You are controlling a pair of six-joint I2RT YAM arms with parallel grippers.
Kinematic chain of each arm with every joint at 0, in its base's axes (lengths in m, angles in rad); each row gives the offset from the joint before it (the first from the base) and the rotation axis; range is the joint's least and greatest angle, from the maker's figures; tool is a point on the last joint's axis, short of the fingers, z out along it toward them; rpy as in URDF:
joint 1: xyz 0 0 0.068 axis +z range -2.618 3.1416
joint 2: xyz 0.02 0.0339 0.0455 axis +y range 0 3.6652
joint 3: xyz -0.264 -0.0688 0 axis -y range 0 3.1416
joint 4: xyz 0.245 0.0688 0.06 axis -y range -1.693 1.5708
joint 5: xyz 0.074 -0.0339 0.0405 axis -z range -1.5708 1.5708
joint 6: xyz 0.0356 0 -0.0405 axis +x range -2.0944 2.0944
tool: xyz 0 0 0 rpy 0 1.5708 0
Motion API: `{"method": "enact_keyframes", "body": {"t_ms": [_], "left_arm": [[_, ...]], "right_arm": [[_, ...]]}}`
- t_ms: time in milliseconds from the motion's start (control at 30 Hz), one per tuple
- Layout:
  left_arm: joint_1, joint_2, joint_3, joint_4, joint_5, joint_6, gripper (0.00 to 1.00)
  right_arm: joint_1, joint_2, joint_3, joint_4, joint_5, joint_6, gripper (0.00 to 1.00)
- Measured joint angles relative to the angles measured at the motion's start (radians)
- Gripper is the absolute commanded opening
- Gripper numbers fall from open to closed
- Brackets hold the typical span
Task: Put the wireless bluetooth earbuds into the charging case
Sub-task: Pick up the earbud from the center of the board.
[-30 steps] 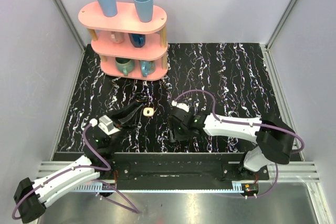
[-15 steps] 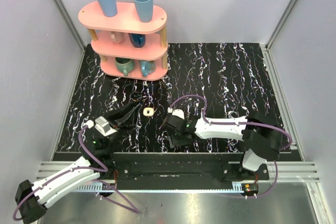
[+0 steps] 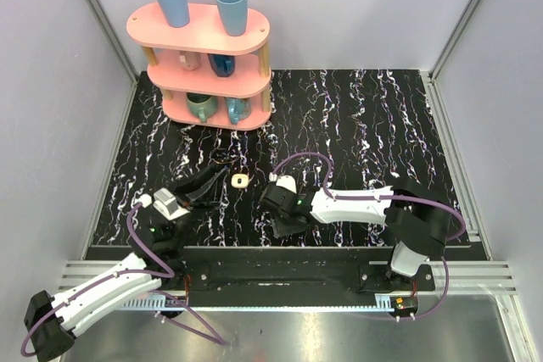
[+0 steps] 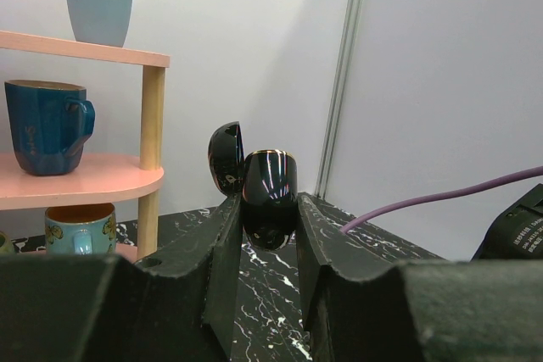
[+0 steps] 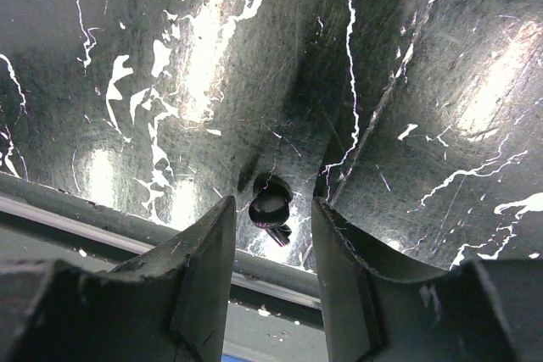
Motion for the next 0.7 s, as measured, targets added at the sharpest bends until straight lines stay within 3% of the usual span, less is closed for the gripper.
{"method": "enact_keyframes", "body": {"t_ms": [167,700], "left_arm": [[0.000,0.000,0.000,0.000,0.000,0.000,0.00],[0.000,0.000,0.000,0.000,-0.001,0.000,0.00]], "right_arm": [[0.000,0.000,0.000,-0.001,0.005,0.003,0.42],[0.020,0.026,0.032,-0.039,0.008,0.005,0.41]]}}
